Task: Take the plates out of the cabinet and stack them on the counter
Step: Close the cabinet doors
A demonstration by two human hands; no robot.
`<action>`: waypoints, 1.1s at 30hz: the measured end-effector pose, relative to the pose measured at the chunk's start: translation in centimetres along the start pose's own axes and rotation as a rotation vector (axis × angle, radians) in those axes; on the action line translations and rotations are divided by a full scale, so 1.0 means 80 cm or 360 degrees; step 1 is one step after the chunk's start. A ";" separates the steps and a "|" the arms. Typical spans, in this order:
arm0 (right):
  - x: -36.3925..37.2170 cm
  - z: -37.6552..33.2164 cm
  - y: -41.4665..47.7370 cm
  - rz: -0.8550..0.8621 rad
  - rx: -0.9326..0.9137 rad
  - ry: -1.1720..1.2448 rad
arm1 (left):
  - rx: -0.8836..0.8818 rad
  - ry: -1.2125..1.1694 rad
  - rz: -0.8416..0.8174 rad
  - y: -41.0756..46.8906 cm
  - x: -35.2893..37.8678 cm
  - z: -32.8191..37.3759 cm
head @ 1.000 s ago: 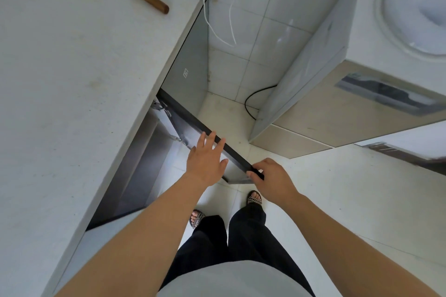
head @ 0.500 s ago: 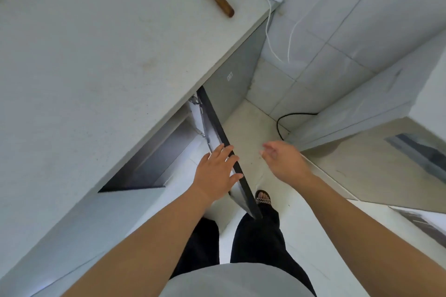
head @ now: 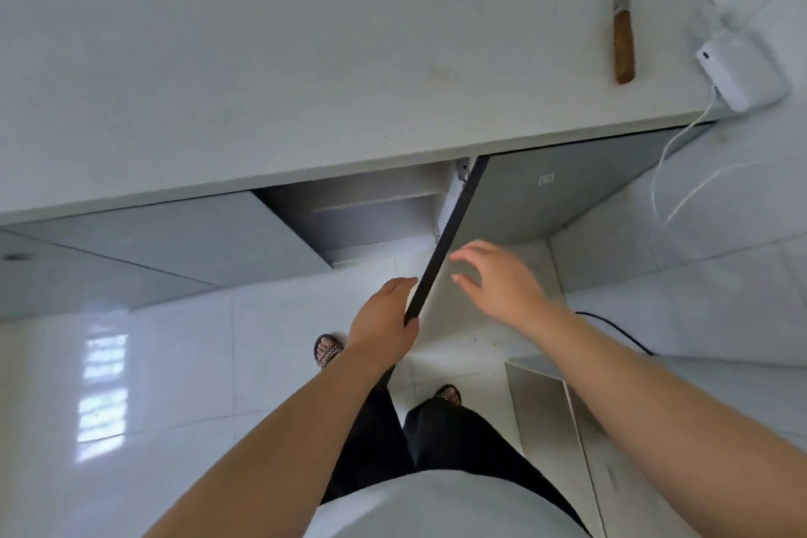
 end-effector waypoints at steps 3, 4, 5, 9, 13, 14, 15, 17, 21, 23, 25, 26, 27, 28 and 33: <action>0.016 -0.035 0.009 -0.0119 -0.0213 -0.0197 | -0.0160 -0.0096 0.0148 -0.012 -0.009 -0.018; 0.023 -0.046 0.012 -0.0157 -0.0278 -0.0269 | -0.0200 -0.0075 0.0202 -0.014 -0.014 -0.025; 0.031 -0.057 0.014 -0.0187 -0.0342 -0.0344 | -0.0229 -0.0043 0.0254 -0.015 -0.019 -0.031; 0.053 -0.082 0.028 -0.0193 -0.0492 -0.0574 | -0.0316 0.0043 0.0397 -0.016 -0.044 -0.058; 0.060 -0.096 0.044 -0.0119 -0.0534 -0.0636 | -0.0368 0.0103 0.0466 -0.018 -0.070 -0.090; 0.061 -0.100 0.047 -0.0122 -0.0544 -0.0641 | -0.0372 0.0122 0.0479 -0.017 -0.077 -0.097; 0.062 -0.104 0.051 -0.0125 -0.0549 -0.0639 | -0.0375 0.0126 0.0486 -0.016 -0.085 -0.103; 0.062 -0.111 0.059 -0.0135 -0.0542 -0.0638 | -0.0384 0.0107 0.0489 -0.013 -0.103 -0.116; 0.066 -0.122 0.074 -0.0118 -0.0467 -0.0692 | -0.0440 0.0117 0.0472 -0.011 -0.134 -0.144; 0.072 -0.125 0.078 -0.0107 -0.0419 -0.0763 | -0.0424 0.0119 0.0456 -0.013 -0.141 -0.153; 0.077 -0.127 0.084 -0.0083 -0.0347 -0.0788 | -0.0375 0.0173 0.0408 -0.016 -0.142 -0.156; 0.079 -0.129 0.087 -0.0073 -0.0309 -0.0788 | -0.0359 0.0206 0.0375 -0.017 -0.140 -0.157; 0.081 -0.131 0.090 -0.0068 -0.0276 -0.0784 | -0.0354 0.0221 0.0349 -0.018 -0.139 -0.158; 0.083 -0.133 0.092 -0.0063 -0.0247 -0.0778 | -0.0351 0.0225 0.0321 -0.019 -0.137 -0.159; 0.089 -0.139 0.105 -0.0024 -0.0168 -0.0755 | -0.0304 0.0312 0.0257 -0.017 -0.135 -0.164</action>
Point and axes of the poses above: each hand's wrist, its own y-axis towards the middle knuckle, its own x-axis out of the palm, z = x × y, the point moved 9 cm from there along y, towards the middle knuckle, and after that the axes turned 6 degrees about x, right-handed, at the moved point
